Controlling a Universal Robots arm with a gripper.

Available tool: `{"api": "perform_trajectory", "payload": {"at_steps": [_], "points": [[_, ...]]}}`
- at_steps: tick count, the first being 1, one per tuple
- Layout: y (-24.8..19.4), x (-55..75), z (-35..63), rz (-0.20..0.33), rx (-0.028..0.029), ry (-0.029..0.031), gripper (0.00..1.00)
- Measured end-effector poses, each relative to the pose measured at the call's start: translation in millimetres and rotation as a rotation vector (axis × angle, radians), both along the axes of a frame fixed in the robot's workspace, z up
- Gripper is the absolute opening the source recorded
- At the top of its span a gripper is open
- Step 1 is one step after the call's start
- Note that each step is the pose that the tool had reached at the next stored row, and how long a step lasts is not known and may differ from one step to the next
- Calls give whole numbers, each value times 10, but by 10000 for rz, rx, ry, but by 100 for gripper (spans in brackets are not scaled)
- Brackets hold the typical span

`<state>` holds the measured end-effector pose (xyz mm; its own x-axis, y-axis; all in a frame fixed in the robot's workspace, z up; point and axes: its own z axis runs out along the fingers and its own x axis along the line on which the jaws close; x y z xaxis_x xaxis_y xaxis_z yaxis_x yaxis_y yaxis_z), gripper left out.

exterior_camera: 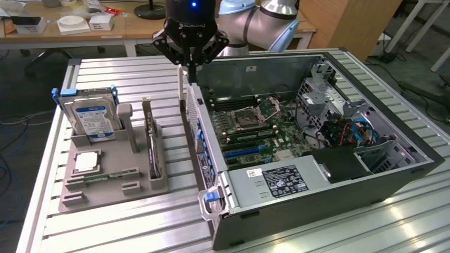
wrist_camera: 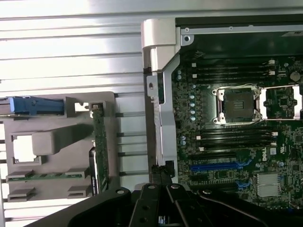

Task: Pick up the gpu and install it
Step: 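Reach for the gpu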

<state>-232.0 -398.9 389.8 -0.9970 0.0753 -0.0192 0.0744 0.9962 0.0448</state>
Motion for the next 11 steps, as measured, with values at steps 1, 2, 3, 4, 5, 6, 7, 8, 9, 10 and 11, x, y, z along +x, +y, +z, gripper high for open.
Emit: {"api": "perform_trajectory", "payload": {"at_steps": [1,2,3,4,5,6,7,8,9,10,11], "points": [[0,-13,-1,0,1,1,10],[0,-28,-1,0,0,3,10],[0,-44,-2,1,0,5,10],[0,-54,-3,0,0,9,10],[-1,-63,-4,0,0,13,10],[-1,-73,-6,0,0,18,10],[-1,-84,-7,0,0,23,10],[-1,-93,-8,1,0,29,10],[-1,-105,-9,1,0,34,10],[-1,-116,-10,1,0,40,10],[-1,-126,-12,0,0,46,10]]}}
